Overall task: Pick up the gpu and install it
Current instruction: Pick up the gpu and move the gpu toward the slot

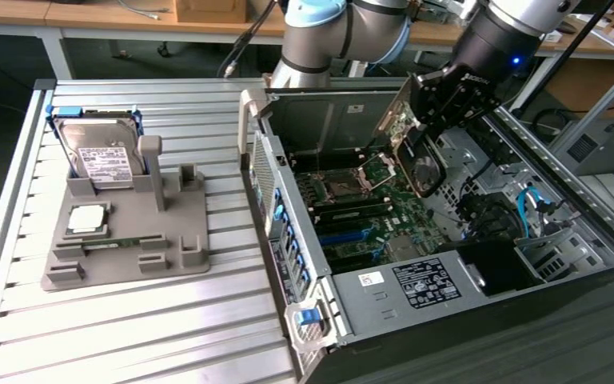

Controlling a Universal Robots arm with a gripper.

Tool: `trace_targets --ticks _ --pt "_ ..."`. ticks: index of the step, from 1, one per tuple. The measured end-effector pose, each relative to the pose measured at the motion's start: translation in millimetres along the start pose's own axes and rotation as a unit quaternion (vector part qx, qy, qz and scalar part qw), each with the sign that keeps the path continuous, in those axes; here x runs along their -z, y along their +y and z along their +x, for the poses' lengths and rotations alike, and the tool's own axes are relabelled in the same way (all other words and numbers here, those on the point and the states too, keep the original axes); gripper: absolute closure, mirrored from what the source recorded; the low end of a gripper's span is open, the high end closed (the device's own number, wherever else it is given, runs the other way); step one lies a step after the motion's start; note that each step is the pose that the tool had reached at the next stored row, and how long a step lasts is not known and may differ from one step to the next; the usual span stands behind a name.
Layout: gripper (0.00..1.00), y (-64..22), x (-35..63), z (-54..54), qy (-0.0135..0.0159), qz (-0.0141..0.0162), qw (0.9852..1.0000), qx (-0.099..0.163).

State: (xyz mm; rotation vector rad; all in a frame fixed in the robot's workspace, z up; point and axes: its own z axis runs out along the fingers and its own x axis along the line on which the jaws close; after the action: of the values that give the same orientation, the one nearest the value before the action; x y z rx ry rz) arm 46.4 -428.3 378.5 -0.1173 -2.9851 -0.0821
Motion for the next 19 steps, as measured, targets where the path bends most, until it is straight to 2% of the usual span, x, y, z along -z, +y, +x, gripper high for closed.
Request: trace_targets --ticks 3,4,11,13,14,19 --pt "0.73 0.0 -0.1 0.0 -0.0003 -0.0001 1.0 0.0" --pt "0.73 0.0 -0.1 -0.1 -0.0029 -0.0003 1.0 0.0" --pt "0.73 -0.1 -0.8 0.5 -0.0432 -0.0034 0.9991 0.003" --pt "0.73 -0.1 -1.0 0.5 -0.0518 -0.0041 0.9986 0.003" --pt "0.73 -0.1 -1.0 0.5 -0.0528 -0.0042 0.9986 0.003" --pt "0.73 -0.1 -1.0 0.5 -0.0528 -0.0043 0.9986 0.003"
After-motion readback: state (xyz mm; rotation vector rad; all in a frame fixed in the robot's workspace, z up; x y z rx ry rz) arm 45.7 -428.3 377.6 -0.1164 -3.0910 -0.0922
